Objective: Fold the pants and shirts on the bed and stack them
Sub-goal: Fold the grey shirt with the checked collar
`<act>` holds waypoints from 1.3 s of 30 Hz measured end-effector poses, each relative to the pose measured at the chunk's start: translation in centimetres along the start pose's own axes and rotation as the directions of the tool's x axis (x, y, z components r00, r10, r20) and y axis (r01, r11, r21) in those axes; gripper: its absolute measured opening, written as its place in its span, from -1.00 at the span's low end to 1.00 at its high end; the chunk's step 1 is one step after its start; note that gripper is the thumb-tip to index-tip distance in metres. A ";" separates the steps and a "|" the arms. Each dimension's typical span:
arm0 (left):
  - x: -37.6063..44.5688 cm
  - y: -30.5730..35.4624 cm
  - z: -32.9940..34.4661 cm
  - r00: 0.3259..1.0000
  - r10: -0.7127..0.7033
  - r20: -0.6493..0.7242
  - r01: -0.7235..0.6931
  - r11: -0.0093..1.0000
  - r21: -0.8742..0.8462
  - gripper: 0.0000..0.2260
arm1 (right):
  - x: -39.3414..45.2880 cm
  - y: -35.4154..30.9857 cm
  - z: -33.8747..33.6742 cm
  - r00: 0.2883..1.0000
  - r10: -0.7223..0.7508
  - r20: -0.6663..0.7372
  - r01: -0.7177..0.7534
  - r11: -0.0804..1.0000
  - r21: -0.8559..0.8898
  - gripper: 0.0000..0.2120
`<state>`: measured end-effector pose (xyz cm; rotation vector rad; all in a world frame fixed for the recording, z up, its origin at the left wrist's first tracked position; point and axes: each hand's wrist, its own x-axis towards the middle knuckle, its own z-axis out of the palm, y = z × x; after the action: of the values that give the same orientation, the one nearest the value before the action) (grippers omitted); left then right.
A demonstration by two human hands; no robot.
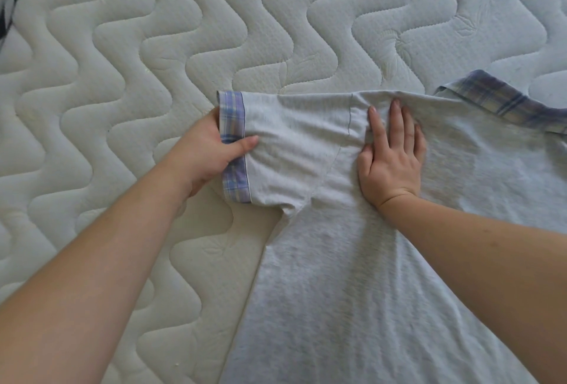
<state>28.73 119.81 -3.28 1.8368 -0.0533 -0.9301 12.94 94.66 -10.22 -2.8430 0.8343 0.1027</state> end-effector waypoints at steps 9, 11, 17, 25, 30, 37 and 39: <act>0.4 -1.2 1.0 0.949 0.005 -0.316 0.098 0.946 0.308 -0.82 | 0.0 0.1 0.1 1.000 0.000 -0.007 0.000 1.000 -0.003 -0.37; 0.1 -1.3 1.4 0.953 -0.084 -0.292 0.169 0.945 0.280 -0.82 | 0.1 0.1 0.2 1.000 0.000 -0.003 0.000 1.000 -0.011 -0.37; -1.4 -1.3 1.3 0.997 -0.059 -0.045 0.060 0.998 0.017 -0.70 | 0.1 0.1 0.3 1.000 -0.010 0.006 0.010 0.999 -0.038 -0.36; -2.7 -0.7 5.1 0.813 0.364 -0.455 -0.022 0.799 0.601 -0.38 | 0.2 0.4 0.5 0.999 -0.041 0.012 0.041 0.998 -0.045 -0.36; -2.0 1.4 11.8 0.775 0.611 -0.162 -0.295 0.576 0.762 -0.53 | 0.2 0.2 0.4 1.000 -0.016 -0.010 0.016 1.000 -0.004 -0.33; 2.5 -2.9 14.5 0.904 0.420 0.075 -0.188 0.234 0.954 -0.46 | -0.1 0.4 0.1 0.999 -0.018 -0.044 0.022 0.996 0.083 -0.37; 2.9 -3.8 14.6 0.878 0.477 0.039 -0.165 0.226 0.960 -0.44 | -0.1 0.4 0.1 0.999 -0.019 -0.035 0.022 0.996 0.088 -0.36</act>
<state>20.43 109.09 -10.45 2.8888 -1.0305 -0.2362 12.65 94.39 -10.40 -2.7768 0.7957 0.0133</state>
